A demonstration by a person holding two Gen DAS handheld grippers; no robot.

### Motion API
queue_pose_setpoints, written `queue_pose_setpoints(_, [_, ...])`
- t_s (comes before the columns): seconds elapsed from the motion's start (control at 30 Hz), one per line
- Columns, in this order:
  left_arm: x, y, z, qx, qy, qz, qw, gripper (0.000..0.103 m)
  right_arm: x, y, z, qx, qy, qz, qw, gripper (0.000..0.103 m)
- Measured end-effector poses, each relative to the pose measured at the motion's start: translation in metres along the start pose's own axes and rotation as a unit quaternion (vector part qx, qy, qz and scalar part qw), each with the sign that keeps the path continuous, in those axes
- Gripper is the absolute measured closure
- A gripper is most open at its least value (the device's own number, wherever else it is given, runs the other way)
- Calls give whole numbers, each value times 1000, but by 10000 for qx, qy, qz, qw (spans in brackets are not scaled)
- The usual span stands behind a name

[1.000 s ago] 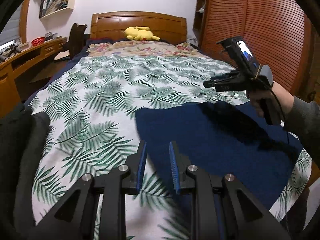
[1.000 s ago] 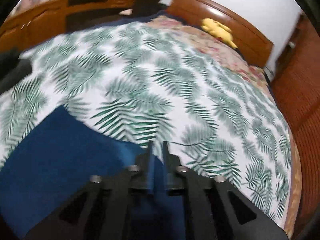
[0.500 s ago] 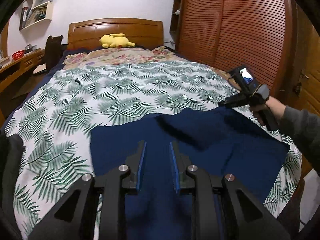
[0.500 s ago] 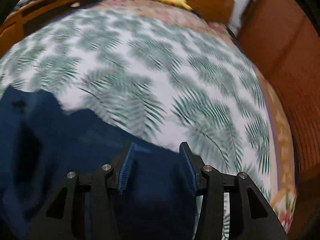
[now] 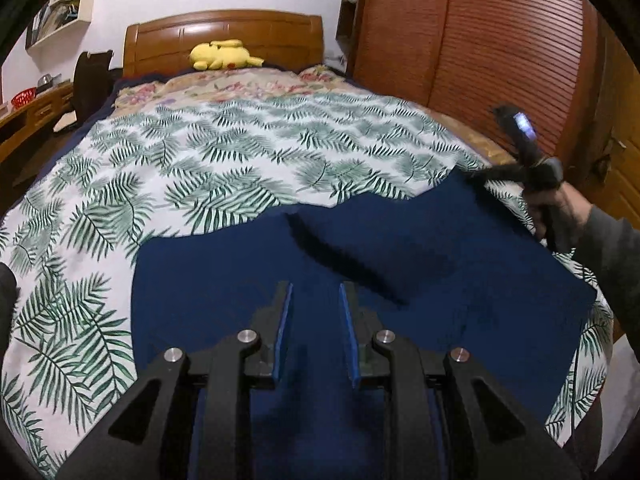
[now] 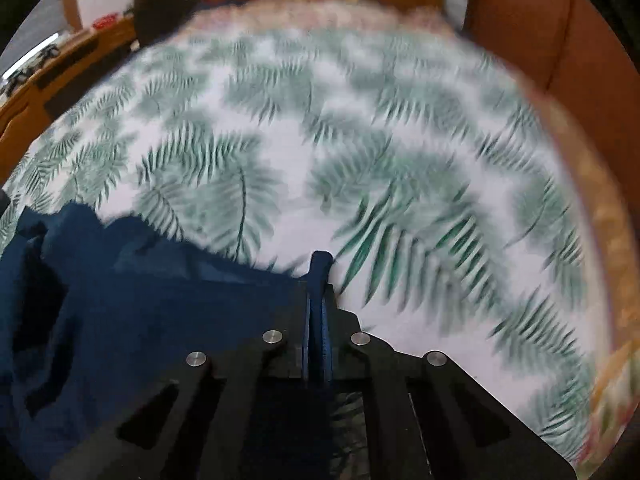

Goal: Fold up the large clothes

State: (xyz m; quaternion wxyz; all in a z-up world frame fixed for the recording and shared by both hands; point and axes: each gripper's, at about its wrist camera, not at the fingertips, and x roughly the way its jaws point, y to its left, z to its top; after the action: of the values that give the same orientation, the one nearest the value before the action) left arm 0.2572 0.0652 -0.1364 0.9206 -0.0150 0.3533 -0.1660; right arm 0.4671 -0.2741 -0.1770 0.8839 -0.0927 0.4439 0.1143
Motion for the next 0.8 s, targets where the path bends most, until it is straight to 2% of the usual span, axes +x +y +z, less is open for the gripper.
queue_pose_setpoints(0.07, [6,2,-1,-45,80,2,10000,82,-18,-13,3,177,-377,-474,9980,101])
queue_pose_setpoints(0.1, [8,2,-1,-58,101,12,9999,82,-20,-17,2,240,-401,-627,9969,101])
queue_pose_setpoints(0.17, [11,3,-2,-72,142,23,9999,82,-13,-29,0,369,-203,-844,9955,101])
queue_pose_setpoints(0.2, [12,4,-2,-87,152,16,9998,82,-5,-32,-1,381,4,-893,9953,101])
queue_pose_setpoints(0.27, [12,5,-2,-112,165,27,9998,82,0,-30,-4,363,144,-940,9948,101])
queue_pose_setpoints(0.3, [12,5,-3,-123,172,27,9998,82,0,-28,-5,337,126,-969,9946,95])
queue_pose_setpoints(0.33, [12,6,-4,-126,171,22,9998,82,-2,-23,-6,309,135,-1058,9938,82])
queue_pose_setpoints(0.37, [12,6,-4,-127,168,20,9998,82,-4,-16,-5,243,139,-1172,9927,74])
queue_pose_setpoints(0.4, [12,6,-4,-124,171,22,9998,82,-6,-13,-5,191,96,-1132,9933,61])
queue_pose_setpoints(0.43, [12,6,-3,-127,173,22,9998,82,-10,-6,-4,132,12,-980,9951,58])
queue_pose_setpoints(0.47, [12,6,-4,-131,171,23,9998,82,-13,-3,-3,80,-63,-858,9963,57])
queue_pose_setpoints(0.6, [11,6,-4,-128,172,27,9998,82,-28,51,2,-335,-227,-234,9989,57])
queue_pose_setpoints(0.7, [10,5,-4,-87,166,37,9998,82,-32,100,-4,-646,-122,532,9964,57])
queue_pose_setpoints(0.8, [9,6,-4,-84,175,37,9998,82,-28,137,-16,-921,125,903,9916,57])
